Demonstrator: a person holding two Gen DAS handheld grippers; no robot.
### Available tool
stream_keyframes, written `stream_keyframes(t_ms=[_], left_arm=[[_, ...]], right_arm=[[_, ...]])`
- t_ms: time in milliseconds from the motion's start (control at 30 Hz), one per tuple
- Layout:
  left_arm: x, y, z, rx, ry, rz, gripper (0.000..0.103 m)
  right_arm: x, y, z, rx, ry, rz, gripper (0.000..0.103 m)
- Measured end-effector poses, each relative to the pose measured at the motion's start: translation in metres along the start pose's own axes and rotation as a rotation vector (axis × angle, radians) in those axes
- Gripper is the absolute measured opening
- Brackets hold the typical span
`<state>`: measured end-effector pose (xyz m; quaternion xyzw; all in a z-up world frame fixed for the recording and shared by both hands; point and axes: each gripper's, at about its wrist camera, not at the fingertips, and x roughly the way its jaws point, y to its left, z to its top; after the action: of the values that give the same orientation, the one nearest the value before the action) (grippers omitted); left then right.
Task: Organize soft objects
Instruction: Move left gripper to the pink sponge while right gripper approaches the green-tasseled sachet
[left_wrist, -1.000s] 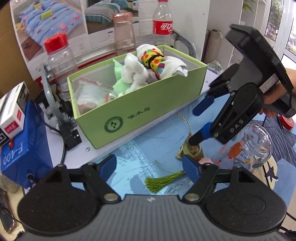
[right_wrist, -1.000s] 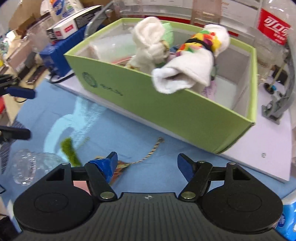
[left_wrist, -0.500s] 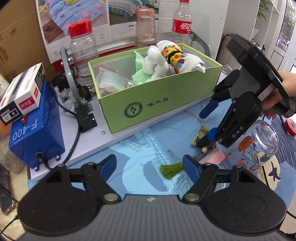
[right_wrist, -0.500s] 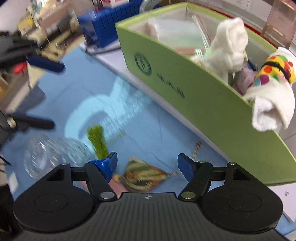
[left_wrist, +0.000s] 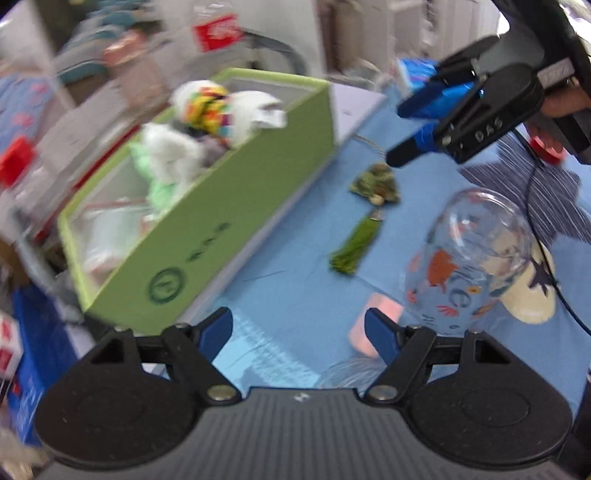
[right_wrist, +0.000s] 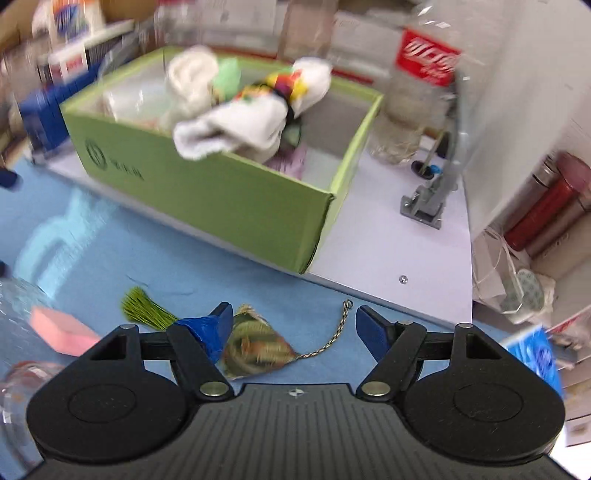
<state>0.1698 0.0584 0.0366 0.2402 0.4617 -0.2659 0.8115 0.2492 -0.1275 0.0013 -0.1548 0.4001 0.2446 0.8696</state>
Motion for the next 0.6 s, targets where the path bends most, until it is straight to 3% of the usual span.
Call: stream_keyframes(t_ms=[100, 200, 367, 500, 600], left_arm=[[0.015, -0.008, 0.012, 0.092, 0.067, -0.050, 0.077], [0.030, -0.015, 0.022, 0.171, 0.154, -0.077, 0.077], [0.045, -0.018, 0.039, 0.207, 0.241, -0.163, 0.078], [0.048, -0.018, 0.040, 0.185, 0.260, -0.214, 0.078], [0.047, -0.025, 0.038, 0.216, 0.263, -0.197, 0.078]], right_arm=[[-0.020, -0.009, -0.021, 0.084, -0.080, 0.054, 0.060], [-0.030, -0.014, -0.036, 0.117, -0.096, 0.071, 0.060], [-0.031, -0.024, -0.040, 0.158, -0.118, 0.100, 0.060], [-0.032, -0.028, -0.041, 0.184, -0.138, 0.111, 0.060], [-0.034, -0.027, -0.042, 0.180, -0.144, 0.117, 0.060]])
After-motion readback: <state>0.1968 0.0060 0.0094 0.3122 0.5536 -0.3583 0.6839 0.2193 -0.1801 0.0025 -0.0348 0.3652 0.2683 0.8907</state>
